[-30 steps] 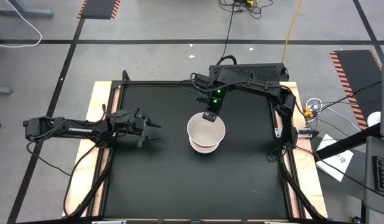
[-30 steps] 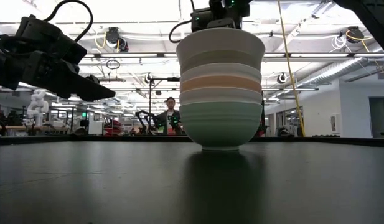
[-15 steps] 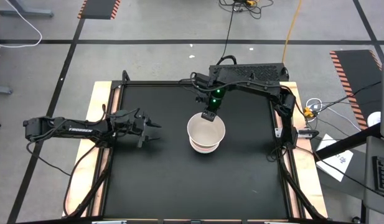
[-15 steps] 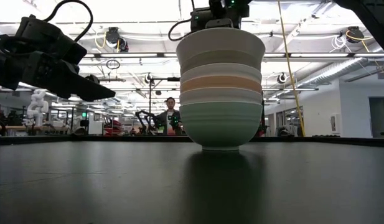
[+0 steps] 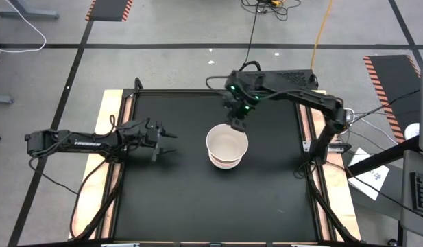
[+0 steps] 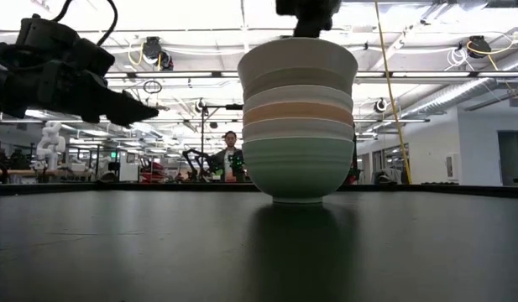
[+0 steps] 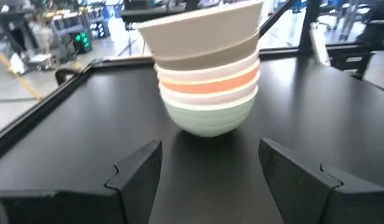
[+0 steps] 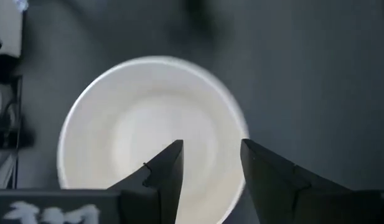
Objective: Nest bowls inside each other
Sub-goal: Return to Home Position
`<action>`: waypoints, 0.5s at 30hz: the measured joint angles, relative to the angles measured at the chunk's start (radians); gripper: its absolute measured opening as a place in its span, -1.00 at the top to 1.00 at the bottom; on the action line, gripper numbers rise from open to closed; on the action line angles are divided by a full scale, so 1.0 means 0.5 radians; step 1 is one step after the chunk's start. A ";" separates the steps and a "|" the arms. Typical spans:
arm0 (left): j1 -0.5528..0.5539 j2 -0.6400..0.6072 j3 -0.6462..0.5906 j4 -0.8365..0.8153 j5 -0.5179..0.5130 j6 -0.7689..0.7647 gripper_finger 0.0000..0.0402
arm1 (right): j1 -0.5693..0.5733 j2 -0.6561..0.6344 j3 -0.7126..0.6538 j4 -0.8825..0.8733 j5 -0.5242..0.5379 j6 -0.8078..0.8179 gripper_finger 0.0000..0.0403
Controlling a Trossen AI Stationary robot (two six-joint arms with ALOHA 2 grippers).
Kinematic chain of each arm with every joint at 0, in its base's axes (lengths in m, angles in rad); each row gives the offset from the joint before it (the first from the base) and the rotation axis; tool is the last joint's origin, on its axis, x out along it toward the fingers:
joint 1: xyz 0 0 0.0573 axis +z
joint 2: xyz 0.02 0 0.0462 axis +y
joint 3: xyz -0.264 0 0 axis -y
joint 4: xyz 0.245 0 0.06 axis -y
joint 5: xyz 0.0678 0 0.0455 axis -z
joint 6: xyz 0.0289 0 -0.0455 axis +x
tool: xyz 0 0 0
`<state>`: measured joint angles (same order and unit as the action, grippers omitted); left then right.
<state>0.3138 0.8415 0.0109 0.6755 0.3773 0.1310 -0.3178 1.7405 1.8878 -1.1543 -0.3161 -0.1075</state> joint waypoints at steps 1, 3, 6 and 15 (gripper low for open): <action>0.000 -0.036 0.000 -0.016 0.028 0.010 -0.35 | 0.017 -0.066 -0.071 0.026 0.000 -0.014 0.25; 0.000 -0.116 0.000 -0.054 0.090 0.034 -0.35 | 0.043 -0.222 -0.271 0.136 0.001 -0.021 0.25; 0.000 -0.272 0.000 -0.156 0.100 0.033 -0.35 | 0.040 -0.518 -0.676 0.405 0.063 0.014 0.25; 0.000 -0.762 0.000 -0.555 0.082 -0.027 -0.35 | -0.032 -1.467 -1.796 1.031 0.080 0.270 0.25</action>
<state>0.3138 0.4605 0.0109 0.3980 0.4183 0.1174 -0.3336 1.0069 0.9900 -0.6391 -0.2762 0.0274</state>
